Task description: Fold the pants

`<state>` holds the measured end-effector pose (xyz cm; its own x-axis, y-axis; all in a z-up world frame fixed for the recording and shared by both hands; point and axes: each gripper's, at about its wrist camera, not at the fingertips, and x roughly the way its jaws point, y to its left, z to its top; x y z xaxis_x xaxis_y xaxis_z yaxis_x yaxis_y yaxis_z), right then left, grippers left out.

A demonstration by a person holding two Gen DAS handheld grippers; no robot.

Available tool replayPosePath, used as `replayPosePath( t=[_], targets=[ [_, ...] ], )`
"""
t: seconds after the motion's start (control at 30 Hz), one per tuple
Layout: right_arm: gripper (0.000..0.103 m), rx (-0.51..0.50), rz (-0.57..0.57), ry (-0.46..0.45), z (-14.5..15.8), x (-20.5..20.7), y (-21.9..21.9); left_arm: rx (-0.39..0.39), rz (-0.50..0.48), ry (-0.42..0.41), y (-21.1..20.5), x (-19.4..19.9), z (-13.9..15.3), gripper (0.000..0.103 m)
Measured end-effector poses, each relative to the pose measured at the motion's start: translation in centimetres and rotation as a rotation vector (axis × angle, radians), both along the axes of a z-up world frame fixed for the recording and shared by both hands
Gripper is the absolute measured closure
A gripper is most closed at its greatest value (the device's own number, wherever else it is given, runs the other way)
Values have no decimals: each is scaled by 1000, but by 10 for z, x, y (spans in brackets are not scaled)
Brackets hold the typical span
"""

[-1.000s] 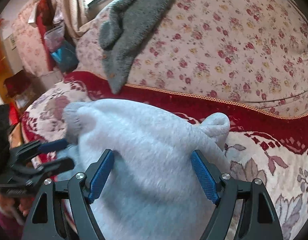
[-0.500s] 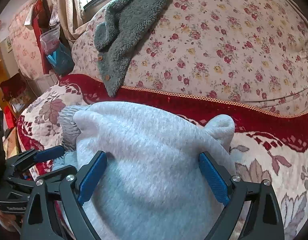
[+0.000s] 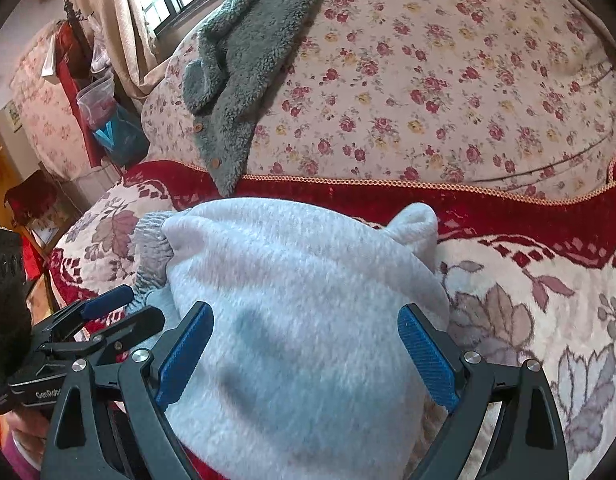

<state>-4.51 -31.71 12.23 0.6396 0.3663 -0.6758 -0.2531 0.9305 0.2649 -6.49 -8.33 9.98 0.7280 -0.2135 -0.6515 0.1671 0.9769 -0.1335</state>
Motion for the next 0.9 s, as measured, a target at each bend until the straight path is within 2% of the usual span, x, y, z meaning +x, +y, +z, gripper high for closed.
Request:
replayPosePath(
  t=[0.5, 0.6, 0.7, 0.9],
  targets=[
    [6, 44, 3, 41, -3, -19, -15, -11, 55, -23, 4, -21, 13, 12],
    [5, 74, 5, 83, -6, -19, -22, -15, 59, -23, 4, -23, 14, 12],
    [2, 105, -11, 102, -9, -21, -32, -27, 67, -17, 6, -23, 15, 7],
    [0, 139, -58, 133, -14, -24, -54, -39, 84, -1, 11, -20, 14, 7]
  ],
)
